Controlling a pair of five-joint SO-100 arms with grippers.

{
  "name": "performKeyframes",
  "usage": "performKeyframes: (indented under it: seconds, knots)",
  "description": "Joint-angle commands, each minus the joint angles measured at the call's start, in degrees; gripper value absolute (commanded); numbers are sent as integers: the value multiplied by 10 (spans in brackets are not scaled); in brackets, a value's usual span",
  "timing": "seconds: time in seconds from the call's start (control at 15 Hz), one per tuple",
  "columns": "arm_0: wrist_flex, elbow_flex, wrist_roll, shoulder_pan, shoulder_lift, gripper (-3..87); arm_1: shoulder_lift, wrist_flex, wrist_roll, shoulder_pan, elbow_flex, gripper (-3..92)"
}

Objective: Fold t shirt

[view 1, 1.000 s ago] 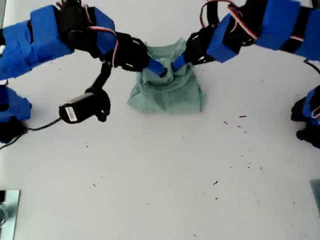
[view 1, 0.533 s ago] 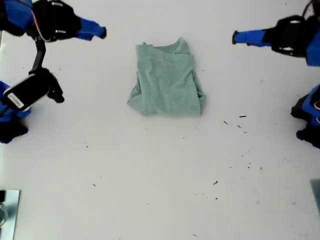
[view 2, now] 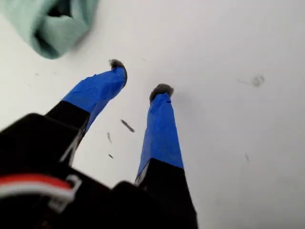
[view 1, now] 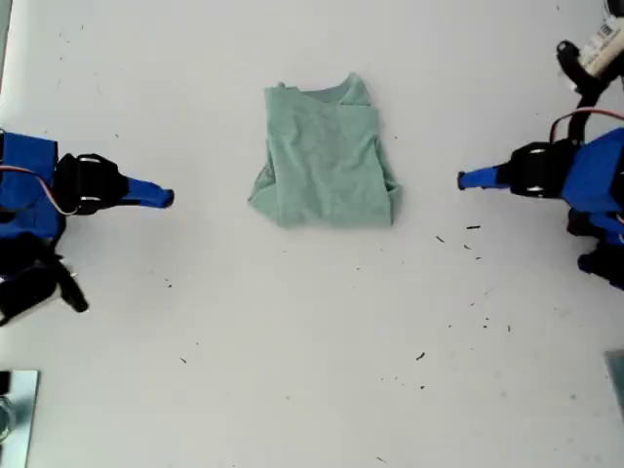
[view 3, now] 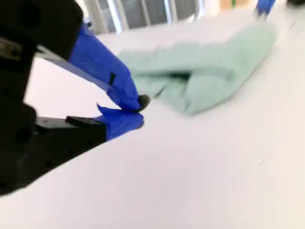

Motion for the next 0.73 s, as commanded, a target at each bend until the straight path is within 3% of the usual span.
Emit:
performKeyframes:
  seconds: [0.0, 0.07, 0.13, 0.27, 0.67]
  knots:
    - [27, 18, -5, 52, 33, 54, 4, -4, 21, -10, 45, 111]
    - [28, 18, -5, 79, 33, 70, 4, -10, 80, -24, 47, 110]
    - [28, 18, -5, 104, 33, 73, 4, -10, 25, -24, 47, 110]
    - [28, 18, -5, 141, 33, 76, 4, -4, -259, -21, 46, 106]
    - [28, 18, -5, 164, 33, 79, 4, -4, -249, -25, 45, 99]
